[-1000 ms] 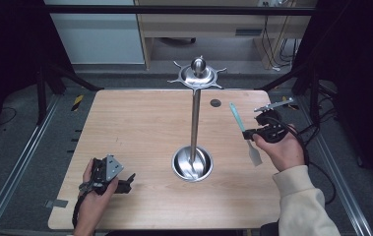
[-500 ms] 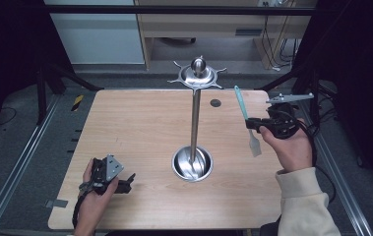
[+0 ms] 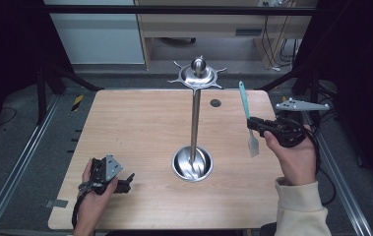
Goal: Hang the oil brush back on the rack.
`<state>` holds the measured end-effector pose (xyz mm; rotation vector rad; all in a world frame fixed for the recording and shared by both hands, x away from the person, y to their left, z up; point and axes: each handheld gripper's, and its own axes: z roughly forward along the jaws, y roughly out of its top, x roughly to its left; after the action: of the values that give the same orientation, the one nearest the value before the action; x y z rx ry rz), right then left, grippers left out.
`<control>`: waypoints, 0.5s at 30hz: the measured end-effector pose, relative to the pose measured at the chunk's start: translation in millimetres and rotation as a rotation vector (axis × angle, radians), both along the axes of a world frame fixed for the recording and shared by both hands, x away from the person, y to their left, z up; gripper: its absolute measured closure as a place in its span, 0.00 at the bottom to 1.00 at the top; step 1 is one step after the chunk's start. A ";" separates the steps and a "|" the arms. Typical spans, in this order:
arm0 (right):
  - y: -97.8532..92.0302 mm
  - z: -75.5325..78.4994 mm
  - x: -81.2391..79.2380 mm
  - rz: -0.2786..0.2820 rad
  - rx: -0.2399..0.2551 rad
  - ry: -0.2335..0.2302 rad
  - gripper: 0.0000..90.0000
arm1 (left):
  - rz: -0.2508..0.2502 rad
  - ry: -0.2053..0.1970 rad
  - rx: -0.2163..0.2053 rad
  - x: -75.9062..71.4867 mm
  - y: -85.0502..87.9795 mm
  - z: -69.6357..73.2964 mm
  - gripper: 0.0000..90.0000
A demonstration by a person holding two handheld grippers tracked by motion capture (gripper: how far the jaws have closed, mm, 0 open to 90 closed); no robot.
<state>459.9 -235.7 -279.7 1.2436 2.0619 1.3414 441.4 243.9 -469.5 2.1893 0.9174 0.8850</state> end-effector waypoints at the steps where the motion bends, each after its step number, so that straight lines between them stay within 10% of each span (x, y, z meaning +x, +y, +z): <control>1: 0.0 0.0 0.0 0.000 0.000 0.000 0.91 | 0.000 0.000 0.000 0.0 0.0 0.0 0.03; 15: -13.2 0.9 -17.2 -0.003 0.052 -0.086 0.91 | -0.006 -0.004 -0.005 0.7 -0.8 0.7 0.03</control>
<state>442.7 -248.9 -278.8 1.1879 1.9780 1.4296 442.1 243.1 -468.7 2.1841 0.9093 0.8825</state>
